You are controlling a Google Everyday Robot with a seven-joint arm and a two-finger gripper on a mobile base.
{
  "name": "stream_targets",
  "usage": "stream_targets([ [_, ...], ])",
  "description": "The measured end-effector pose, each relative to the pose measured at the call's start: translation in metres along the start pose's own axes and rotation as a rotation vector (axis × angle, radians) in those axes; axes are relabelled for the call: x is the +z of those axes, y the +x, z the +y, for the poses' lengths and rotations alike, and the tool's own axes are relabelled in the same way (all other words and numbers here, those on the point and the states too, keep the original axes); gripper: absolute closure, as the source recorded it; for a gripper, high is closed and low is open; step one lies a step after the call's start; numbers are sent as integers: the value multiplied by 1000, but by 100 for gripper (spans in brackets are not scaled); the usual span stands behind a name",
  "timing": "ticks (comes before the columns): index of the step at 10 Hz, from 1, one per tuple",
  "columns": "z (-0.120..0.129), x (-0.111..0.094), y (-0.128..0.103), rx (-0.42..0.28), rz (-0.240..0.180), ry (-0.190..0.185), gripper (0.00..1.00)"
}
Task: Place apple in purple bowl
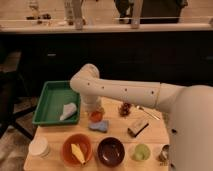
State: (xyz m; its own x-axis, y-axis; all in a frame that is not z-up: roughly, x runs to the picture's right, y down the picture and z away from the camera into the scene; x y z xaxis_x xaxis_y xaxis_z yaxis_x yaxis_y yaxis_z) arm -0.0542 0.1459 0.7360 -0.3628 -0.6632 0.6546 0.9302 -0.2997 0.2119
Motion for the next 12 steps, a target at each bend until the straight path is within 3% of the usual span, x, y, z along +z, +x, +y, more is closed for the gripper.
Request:
stream_targets([
  [4, -10, 8, -65, 49, -28, 5, 100],
  [6, 0, 19, -90, 89, -51, 16, 100],
  [12, 24, 54, -122, 190, -100, 65, 100],
])
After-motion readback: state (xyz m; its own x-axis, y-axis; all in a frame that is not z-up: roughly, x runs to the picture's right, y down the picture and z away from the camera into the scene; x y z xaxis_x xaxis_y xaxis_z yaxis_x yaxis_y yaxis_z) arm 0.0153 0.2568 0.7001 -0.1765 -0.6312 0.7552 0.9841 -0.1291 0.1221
